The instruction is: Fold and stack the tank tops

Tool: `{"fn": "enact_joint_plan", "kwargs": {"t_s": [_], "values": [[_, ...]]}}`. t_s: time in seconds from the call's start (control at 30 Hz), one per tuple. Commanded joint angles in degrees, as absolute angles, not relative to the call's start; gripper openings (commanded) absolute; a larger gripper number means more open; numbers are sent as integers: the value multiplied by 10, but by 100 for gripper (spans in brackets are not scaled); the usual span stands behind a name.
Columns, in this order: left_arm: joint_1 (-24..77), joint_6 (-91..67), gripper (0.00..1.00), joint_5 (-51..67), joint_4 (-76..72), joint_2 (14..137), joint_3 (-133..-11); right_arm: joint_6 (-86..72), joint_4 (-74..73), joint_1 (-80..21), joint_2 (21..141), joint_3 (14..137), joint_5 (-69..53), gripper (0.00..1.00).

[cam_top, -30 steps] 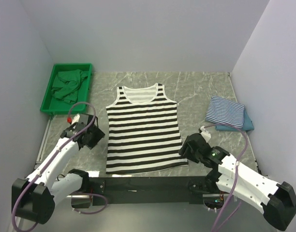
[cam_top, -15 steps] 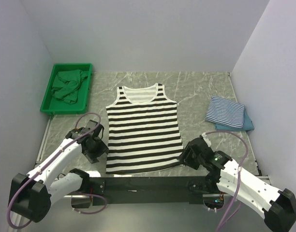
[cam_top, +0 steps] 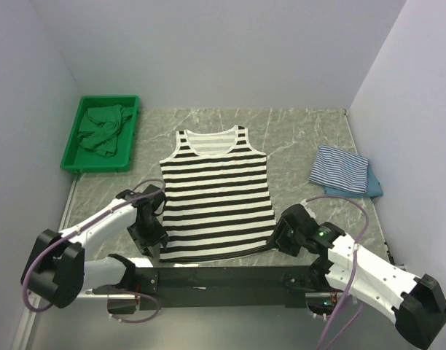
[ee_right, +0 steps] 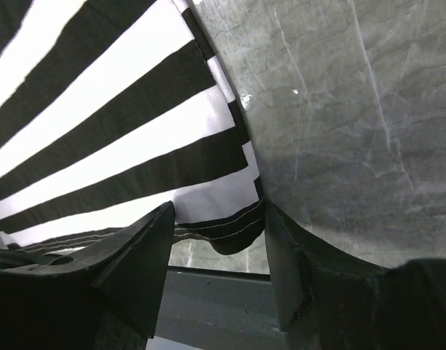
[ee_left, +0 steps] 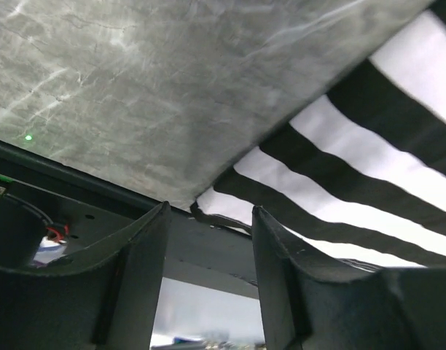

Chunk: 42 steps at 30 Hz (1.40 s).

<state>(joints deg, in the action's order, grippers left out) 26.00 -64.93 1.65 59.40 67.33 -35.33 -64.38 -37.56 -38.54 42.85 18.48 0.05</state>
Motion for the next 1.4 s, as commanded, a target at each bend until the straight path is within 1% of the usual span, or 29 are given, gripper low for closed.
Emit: {"fn": "enact_joint_plan", "kwargs": {"t_s": [0.0,0.13,0.27,0.37,0.4,0.43,0.47,0.5,0.57,0.6,0.67,0.7,0.77,0.83,0.97,1.0,1.03,1.07,1.13,1.17,1.27,1.37], "values": [[265,-621,53,33,607,693,-369,-614,-448,-379,464,186,5,60],[265,-607,49,40,613,711,-378,-594,-462,-365,475,194,2,60],[267,-598,44,36,600,728,-373,-590,-447,-363,494,183,-23,60],[270,-598,36,54,569,741,-363,-594,-438,-361,508,187,-19,59],[270,-591,30,60,562,746,-363,-593,-436,-360,511,191,-19,59],[270,-586,26,62,556,754,-366,-590,-433,-359,520,192,-18,58],[269,-580,22,59,552,772,-379,-587,-433,-359,524,194,-18,55],[269,-568,15,51,553,780,-389,-584,-432,-356,527,197,-18,50],[267,-557,3,48,550,794,-419,-577,-427,-352,531,200,-16,43],[264,-549,1,48,548,795,-429,-574,-430,-351,532,207,-14,37],[244,-534,1,56,542,793,-456,-567,-434,-346,533,218,-7,29],[235,-521,1,56,544,792,-466,-565,-438,-346,533,231,-5,19],[203,-509,1,61,547,781,-491,-555,-451,-344,534,246,13,12],[177,-494,1,71,553,768,-502,-532,-479,-337,538,277,32,8],[175,-477,1,108,551,750,-487,-498,-504,-319,544,319,26,0],[175,-475,2,123,545,744,-476,-493,-508,-318,544,332,28,0],[175,-475,7,137,530,727,-449,-482,-512,-315,545,340,32,0],[177,-480,19,176,516,717,-433,-475,-511,-309,547,353,37,0],[191,-493,34,190,495,689,-398,-455,-497,-297,566,366,36,0],[194,-498,46,189,494,685,-393,-448,-491,-293,576,372,31,0],[198,-525,55,166,463,679,-388,-439,-461,-288,611,379,13,0],[198,-537,56,135,426,703,-415,-432,-432,-287,634,374,10,0]]}}
